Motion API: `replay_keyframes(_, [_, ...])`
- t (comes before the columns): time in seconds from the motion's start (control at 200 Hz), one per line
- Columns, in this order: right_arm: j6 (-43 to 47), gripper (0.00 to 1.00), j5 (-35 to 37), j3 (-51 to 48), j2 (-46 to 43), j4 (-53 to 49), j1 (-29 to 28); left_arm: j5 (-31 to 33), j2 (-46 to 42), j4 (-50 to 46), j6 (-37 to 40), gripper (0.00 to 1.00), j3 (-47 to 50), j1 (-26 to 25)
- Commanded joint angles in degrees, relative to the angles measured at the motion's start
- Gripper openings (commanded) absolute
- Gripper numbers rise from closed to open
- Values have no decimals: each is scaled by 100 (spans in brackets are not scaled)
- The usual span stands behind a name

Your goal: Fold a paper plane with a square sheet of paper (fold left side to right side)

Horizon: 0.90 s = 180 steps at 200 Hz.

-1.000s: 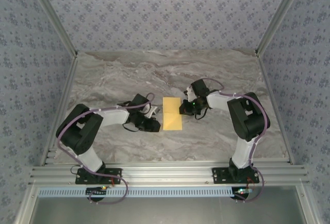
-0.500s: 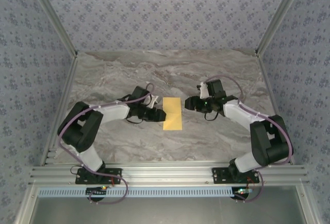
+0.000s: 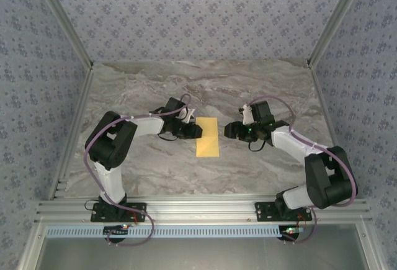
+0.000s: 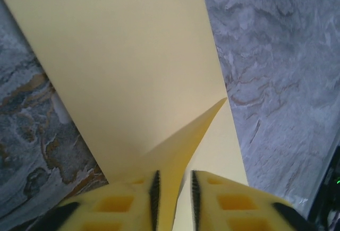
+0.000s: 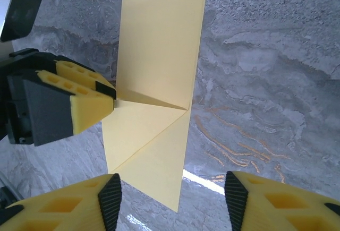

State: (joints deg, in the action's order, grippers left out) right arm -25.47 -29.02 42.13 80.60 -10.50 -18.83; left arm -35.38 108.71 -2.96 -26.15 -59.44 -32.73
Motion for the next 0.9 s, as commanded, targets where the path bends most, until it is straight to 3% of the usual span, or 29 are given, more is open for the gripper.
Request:
replay_keyframes(0.0, [-55,63,-359,-104,7,173,19,47,-126,-124,117,13,-55,10])
replay_keyframes(0.11, [-307,67,-693,-118,214,554,-55,182,-383,-118,106,6,139,21])
replay_keyframes(0.435, [-888,68,-1050,177,1170,1393,-482,284,-737,-47,83,6,492,56])
replay_keyframes(0.72, [-1013,66,-972,717,1946,1532,-783,302,-763,-82,85,7,460,65])
replay_keyframes(0.774, [-983,64,-902,820,2043,1476,-830,303,-780,-90,84,9,439,65])
replay_keyframes(0.894, [-986,49,-877,969,2275,1447,-834,336,-892,-106,62,21,449,98])
